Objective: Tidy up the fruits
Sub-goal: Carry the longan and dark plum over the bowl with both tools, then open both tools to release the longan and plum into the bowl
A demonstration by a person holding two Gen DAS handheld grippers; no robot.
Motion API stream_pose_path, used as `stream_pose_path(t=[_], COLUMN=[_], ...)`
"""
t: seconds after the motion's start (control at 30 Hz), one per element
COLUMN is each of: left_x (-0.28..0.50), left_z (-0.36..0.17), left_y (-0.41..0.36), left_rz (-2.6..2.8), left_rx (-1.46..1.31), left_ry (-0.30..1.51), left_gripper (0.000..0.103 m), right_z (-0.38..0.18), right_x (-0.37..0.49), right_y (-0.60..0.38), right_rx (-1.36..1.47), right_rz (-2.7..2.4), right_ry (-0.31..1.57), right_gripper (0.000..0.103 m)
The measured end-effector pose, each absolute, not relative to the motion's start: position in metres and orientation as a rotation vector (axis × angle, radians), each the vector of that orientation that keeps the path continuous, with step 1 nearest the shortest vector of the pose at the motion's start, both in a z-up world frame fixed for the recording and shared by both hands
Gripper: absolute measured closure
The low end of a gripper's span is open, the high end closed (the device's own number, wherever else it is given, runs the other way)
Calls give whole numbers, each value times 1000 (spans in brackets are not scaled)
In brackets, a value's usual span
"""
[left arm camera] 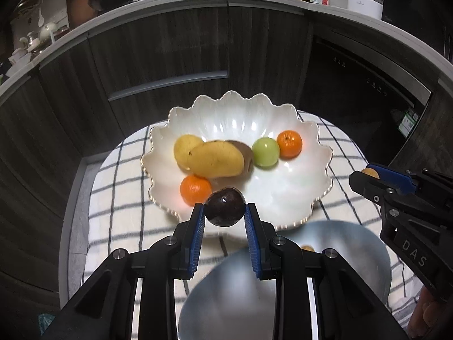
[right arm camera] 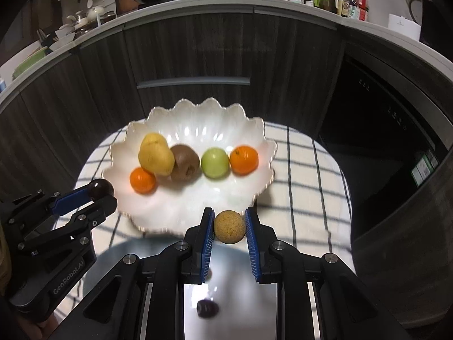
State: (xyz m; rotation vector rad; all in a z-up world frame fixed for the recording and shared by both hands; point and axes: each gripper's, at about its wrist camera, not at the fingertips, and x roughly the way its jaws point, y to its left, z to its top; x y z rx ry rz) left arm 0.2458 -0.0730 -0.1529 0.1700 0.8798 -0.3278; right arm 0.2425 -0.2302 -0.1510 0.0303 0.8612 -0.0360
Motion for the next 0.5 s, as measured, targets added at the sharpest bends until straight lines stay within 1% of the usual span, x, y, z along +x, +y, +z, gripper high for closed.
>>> stream_pose_path(t=[0.27,0.5], left_x=[282,293], left_z=[-163,-177], left_y=[-79,-81], left_rz=[-331,-339], left_rx=[174,169], left_ry=[916,952], left_gripper=[74,74], right_z=[-161,-173], right_x=[278,292], right_y=[-232,-232], right_rx=[52,42], right_rz=[-22,-14], right_ry=[892,922], right_gripper=[79,79])
